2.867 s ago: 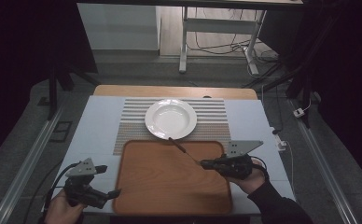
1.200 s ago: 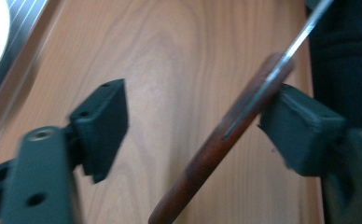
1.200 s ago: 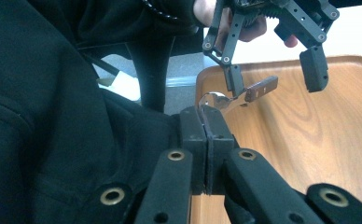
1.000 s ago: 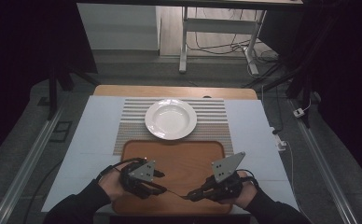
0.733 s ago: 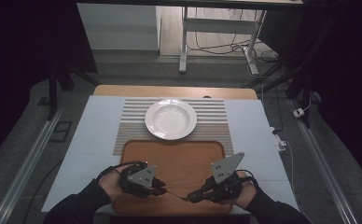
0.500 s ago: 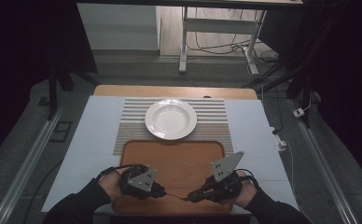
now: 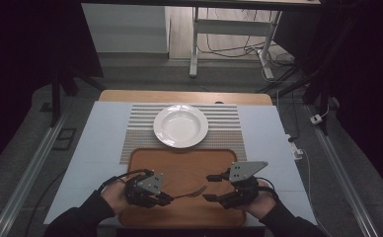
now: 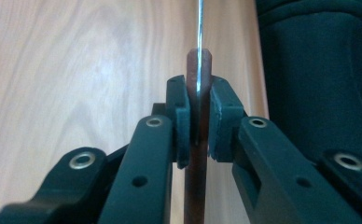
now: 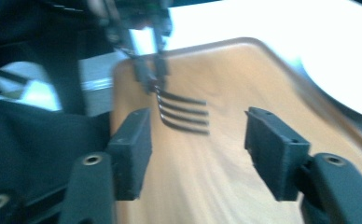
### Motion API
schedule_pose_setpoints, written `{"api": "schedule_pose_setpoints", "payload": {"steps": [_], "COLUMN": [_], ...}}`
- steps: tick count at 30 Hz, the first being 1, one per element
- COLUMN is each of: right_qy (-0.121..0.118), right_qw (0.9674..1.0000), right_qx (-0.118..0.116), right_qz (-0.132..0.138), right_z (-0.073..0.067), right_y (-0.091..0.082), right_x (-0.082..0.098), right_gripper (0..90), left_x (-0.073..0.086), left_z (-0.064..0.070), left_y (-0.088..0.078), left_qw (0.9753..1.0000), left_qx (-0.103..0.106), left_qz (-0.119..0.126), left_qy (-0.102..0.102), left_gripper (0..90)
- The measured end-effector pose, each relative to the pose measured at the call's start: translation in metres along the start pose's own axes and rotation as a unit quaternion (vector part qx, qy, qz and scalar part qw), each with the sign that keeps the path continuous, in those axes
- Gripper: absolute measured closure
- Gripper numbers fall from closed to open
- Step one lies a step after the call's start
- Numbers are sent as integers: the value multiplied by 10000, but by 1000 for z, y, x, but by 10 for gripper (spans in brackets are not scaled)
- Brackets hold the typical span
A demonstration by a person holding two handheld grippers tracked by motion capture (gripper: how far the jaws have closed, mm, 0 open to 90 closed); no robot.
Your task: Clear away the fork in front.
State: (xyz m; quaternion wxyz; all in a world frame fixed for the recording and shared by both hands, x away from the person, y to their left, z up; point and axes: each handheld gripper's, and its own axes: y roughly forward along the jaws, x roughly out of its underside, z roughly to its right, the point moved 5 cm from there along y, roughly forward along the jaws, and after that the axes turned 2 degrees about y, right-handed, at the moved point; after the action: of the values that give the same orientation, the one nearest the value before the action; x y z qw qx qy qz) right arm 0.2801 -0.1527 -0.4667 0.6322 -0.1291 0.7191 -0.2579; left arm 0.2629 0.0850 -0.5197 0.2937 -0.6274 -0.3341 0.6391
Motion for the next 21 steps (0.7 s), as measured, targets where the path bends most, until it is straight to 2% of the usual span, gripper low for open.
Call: {"api": "schedule_pose_setpoints", "payload": {"steps": [1, 4, 5, 6, 7, 8, 9, 11, 13, 17, 21], "right_qy": [0, 123, 187, 364, 364, 553, 553, 721, 752, 766, 862], "right_qw": [10000, 9989, 9983, 9969, 9969, 9949, 9949, 9923, 9905, 9881, 9825], "right_qx": [0, 449, 544, 703, 703, 846, 846, 1010, 1145, 1329, 1643], "right_qz": [0, -29, -24, -44, -44, -23, -23, -59, -82, -102, -168], "right_z": [0, 5, 6, 10, 10, 13, 13, 15, 14, 11, 11], "right_y": [0, -4, -5, -9, -9, -13, -13, -18, -21, -28, -35], "right_x": [0, 4, 5, 8, 8, 10, 10, 13, 16, 21, 27], "right_gripper": [401, 343, 332, 299, 299, 257, 257, 199, 185, 150, 78], "left_x": [2, 6, 7, 8, 9, 10, 11, 13, 15, 20, 25], "left_z": [-1, -3, -3, -3, -4, -4, -4, -4, -4, -6, -8], "left_y": [0, -3, -3, -4, -5, -6, -7, -9, -10, -10, -10], "left_qw": [9999, 9987, 9980, 9971, 9963, 9955, 9946, 9929, 9913, 9849, 9763], "left_qx": [29, 7, -8, -17, -44, -96, -171, -315, -384, -511, -710], "left_qz": [-49, -101, -103, -97, -119, -141, -188, -250, -290, -455, -589], "left_qy": [-157, -504, -626, -755, -850, -935, -1011, -1121, -1222, -1593, -1960], "left_gripper": [802, 802, 802, 802, 802, 802, 802, 801, 801, 801, 801]}}
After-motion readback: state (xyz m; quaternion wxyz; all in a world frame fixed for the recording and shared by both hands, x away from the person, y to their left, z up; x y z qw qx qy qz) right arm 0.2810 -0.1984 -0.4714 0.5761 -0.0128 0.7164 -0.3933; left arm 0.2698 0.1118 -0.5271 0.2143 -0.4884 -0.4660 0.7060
